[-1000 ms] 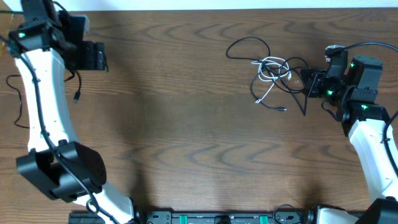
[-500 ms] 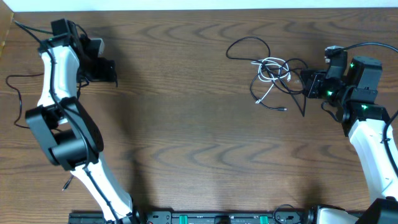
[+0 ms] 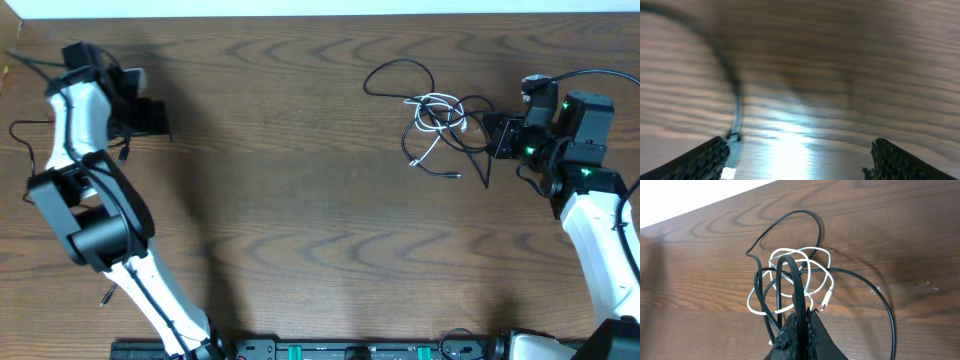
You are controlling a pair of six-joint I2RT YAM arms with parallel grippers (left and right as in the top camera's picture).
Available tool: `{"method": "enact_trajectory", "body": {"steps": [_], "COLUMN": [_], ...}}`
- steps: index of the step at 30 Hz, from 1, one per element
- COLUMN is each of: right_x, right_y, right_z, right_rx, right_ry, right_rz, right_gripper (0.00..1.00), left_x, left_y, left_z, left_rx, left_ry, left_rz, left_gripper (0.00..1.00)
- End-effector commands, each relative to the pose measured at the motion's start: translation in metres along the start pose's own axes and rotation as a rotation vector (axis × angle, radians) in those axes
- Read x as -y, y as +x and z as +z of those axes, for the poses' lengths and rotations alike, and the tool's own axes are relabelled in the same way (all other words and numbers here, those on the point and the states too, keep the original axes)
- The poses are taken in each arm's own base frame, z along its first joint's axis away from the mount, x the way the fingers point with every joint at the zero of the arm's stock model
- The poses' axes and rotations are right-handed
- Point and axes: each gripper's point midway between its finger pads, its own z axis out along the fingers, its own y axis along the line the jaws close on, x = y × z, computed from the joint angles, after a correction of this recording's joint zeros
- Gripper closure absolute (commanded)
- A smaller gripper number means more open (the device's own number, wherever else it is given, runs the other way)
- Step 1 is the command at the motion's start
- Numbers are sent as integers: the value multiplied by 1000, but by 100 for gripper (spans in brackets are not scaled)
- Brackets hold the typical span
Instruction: Untangle cables
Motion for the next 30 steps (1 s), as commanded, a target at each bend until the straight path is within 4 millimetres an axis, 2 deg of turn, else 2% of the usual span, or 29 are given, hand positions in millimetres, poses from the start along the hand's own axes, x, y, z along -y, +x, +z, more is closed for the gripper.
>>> {"method": "enact_trajectory", "body": {"steps": [1,6,12,17,21,26,30], "right_x": [-3,-3,-3,-3,-3,-3,-3], "right_y": [-8,-10,-11,-11,-11,-11,-11], "right_z": [-5,-5,-5,-5,-5,-5,-5], "right_rx": [26,34,37,36,38,38,38], "right_ry": [-5,-6,-6,-6,-6,-6,-6], "right_rz": [-1,-5,-6,-6,-7,-7,-7], "right_gripper": [99,99,99,99,99,99,99], "left_x": [-21,-25,-6,-17,-15,0,5], "left_y": [17,22,15,16,15,11,15], "left_z": [18,24,26,28,28,33,48], "left_rx": [-45,-61,-49,-68,-65,-47,-70], "left_ry": [1,7,44,-53,-44,35,46], "left_rz": [-69,-81,-37,-50,-33,4,12], "left_gripper": [8,9,8,9,9,10,12]}}
